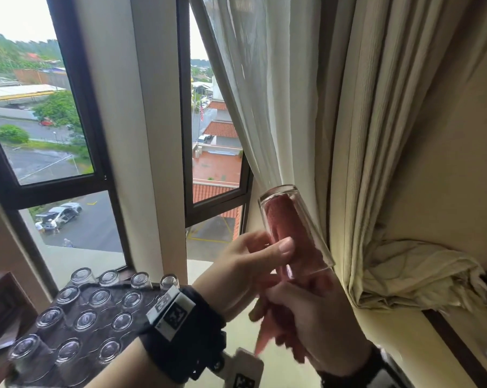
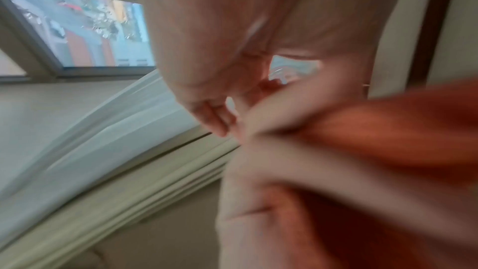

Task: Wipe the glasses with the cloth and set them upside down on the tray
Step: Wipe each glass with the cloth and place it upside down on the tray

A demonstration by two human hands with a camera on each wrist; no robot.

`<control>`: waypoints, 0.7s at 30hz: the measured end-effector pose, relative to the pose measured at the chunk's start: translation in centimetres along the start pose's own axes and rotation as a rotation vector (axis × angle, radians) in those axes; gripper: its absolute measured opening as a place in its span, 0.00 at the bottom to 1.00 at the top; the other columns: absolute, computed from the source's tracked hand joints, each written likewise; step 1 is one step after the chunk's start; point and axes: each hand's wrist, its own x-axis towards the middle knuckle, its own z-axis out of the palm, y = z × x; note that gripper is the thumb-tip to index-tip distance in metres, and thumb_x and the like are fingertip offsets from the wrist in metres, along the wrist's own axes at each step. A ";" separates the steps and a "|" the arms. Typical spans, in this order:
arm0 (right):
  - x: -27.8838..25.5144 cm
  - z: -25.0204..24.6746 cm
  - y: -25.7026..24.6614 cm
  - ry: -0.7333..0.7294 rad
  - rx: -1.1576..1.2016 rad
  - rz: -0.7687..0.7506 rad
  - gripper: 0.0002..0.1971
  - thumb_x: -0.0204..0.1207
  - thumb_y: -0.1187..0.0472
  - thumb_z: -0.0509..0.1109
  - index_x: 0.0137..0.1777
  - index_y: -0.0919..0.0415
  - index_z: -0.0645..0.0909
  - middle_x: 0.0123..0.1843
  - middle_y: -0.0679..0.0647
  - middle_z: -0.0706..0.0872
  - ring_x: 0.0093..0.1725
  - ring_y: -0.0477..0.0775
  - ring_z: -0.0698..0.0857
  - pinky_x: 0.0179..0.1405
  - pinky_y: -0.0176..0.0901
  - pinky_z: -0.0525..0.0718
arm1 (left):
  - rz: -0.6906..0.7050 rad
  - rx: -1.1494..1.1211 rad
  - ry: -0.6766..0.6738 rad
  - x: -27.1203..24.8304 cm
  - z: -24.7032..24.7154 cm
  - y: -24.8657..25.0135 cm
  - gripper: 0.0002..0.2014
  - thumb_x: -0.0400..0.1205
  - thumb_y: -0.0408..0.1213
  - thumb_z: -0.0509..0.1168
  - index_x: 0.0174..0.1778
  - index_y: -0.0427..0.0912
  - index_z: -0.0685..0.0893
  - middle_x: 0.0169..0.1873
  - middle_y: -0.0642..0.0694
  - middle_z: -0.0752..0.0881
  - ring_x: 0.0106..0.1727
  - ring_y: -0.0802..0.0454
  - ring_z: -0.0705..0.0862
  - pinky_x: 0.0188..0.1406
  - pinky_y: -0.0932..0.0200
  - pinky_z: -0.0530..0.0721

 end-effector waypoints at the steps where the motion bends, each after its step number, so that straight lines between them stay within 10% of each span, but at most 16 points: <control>1: -0.4 0.3 -0.3 -0.022 0.115 0.073 0.08 0.68 0.69 0.70 0.43 0.63 0.89 0.29 0.72 0.86 0.18 0.61 0.82 0.17 0.40 0.77 | -0.003 -0.056 -0.026 -0.1 -0.1 -0.2 0.40 0.75 0.52 0.84 0.67 0.20 0.79 0.59 0.20 0.82 0.60 0.23 0.77 0.63 0.27 0.70; 4: -0.1 -0.2 1.3 0.043 -0.020 0.005 0.11 0.73 0.69 0.69 0.50 0.56 0.88 0.29 0.68 0.88 0.21 0.60 0.86 0.19 0.42 0.81 | -0.008 0.006 0.041 0.0 0.1 -0.3 0.34 0.77 0.53 0.82 0.62 0.24 0.84 0.58 0.19 0.84 0.56 0.26 0.81 0.64 0.26 0.74; 8: 1.0 -2.1 3.3 0.202 -1.084 -0.358 0.13 0.82 0.51 0.56 0.62 0.44 0.76 0.37 0.48 0.90 0.25 0.45 0.85 0.29 0.36 0.86 | 0.010 0.315 0.193 0.1 1.0 0.1 0.24 0.73 0.60 0.78 0.49 0.41 0.96 0.46 0.40 0.96 0.51 0.44 0.94 0.56 0.57 0.90; 10: 1.1 -1.8 3.7 0.234 -1.121 -0.396 0.11 0.82 0.50 0.54 0.60 0.45 0.73 0.35 0.49 0.91 0.28 0.49 0.88 0.32 0.32 0.83 | 0.015 0.324 0.190 -0.1 1.1 0.0 0.26 0.72 0.60 0.79 0.51 0.39 0.95 0.46 0.38 0.95 0.51 0.42 0.94 0.49 0.61 0.91; 15: -1.0 -0.5 0.0 -0.024 -0.038 0.040 0.06 0.75 0.70 0.73 0.46 0.59 0.89 0.28 0.69 0.87 0.19 0.59 0.85 0.16 0.40 0.79 | -0.012 -0.056 -0.015 -1.1 -0.1 -0.2 0.41 0.73 0.53 0.84 0.62 0.18 0.79 0.50 0.27 0.83 0.52 0.34 0.85 0.57 0.40 0.80; 18: -2.1 0.8 -1.7 -0.248 0.658 0.141 0.26 0.63 0.55 0.81 0.56 0.74 0.87 0.31 0.73 0.84 0.20 0.60 0.85 0.18 0.40 0.83 | -0.023 -0.214 -0.132 -1.6 0.2 -0.3 0.45 0.77 0.49 0.82 0.72 0.13 0.70 0.63 0.22 0.75 0.64 0.25 0.74 0.72 0.23 0.68; 21: -1.9 1.5 -2.5 -0.082 0.960 0.096 0.27 0.83 0.46 0.66 0.69 0.69 0.79 0.37 0.65 0.85 0.20 0.55 0.86 0.18 0.39 0.84 | 0.007 -0.210 -0.148 -1.7 0.5 -0.6 0.41 0.80 0.43 0.79 0.79 0.20 0.70 0.68 0.25 0.80 0.68 0.29 0.81 0.78 0.29 0.74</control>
